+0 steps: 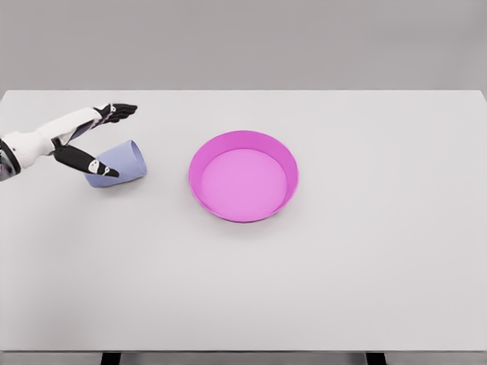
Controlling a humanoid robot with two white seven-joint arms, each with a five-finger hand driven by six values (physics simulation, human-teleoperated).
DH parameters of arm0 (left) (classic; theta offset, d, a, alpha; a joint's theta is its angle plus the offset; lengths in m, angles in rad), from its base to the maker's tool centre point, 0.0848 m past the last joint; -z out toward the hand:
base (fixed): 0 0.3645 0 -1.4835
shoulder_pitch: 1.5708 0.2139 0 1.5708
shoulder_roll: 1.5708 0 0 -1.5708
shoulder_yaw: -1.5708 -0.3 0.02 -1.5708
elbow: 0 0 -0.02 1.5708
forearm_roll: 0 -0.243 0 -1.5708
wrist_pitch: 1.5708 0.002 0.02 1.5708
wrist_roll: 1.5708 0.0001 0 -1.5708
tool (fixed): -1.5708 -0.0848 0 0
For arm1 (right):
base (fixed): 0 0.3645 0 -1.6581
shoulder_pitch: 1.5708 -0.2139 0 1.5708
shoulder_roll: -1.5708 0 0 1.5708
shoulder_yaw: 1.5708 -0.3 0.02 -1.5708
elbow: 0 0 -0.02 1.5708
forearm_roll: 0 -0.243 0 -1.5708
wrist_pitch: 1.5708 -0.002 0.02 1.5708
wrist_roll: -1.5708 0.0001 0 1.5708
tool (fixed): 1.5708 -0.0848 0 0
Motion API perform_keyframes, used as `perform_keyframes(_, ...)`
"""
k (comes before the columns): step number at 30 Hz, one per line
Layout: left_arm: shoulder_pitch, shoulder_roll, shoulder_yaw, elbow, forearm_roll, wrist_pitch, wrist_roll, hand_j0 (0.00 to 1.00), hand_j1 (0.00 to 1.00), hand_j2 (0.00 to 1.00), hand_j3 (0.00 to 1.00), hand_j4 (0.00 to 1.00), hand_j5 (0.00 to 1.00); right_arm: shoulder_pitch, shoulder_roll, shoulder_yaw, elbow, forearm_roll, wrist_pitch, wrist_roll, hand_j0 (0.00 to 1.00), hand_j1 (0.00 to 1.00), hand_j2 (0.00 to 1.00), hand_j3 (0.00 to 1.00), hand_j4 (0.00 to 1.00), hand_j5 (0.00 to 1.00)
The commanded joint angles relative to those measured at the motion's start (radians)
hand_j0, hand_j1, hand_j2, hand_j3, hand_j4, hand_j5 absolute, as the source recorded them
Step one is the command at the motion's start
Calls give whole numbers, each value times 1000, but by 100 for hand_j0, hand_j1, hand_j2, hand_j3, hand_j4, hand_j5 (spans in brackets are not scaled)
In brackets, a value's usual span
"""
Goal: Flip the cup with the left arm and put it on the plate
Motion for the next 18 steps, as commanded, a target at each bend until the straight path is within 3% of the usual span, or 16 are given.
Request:
perform_keyframes(1,0,-20,1,15,-55,15,-5,100,100,100,100,100,100,0,0,1,0,0,0,0,100,100,100,100,100,100)
perform_keyframes(4,-2,-35,0,12,-68,24,-5,100,100,100,100,100,100,0,0,1,0,0,0,0,100,100,100,100,100,100)
perform_keyframes(9,0,-75,-2,78,-84,23,-6,100,100,100,100,100,100,0,0,-1,0,0,0,0,100,100,100,100,100,100)
perform_keyframes(18,0,-72,-2,79,-94,24,-6,100,100,100,100,100,100,0,0,-1,0,0,0,0,100,100,100,100,100,100)
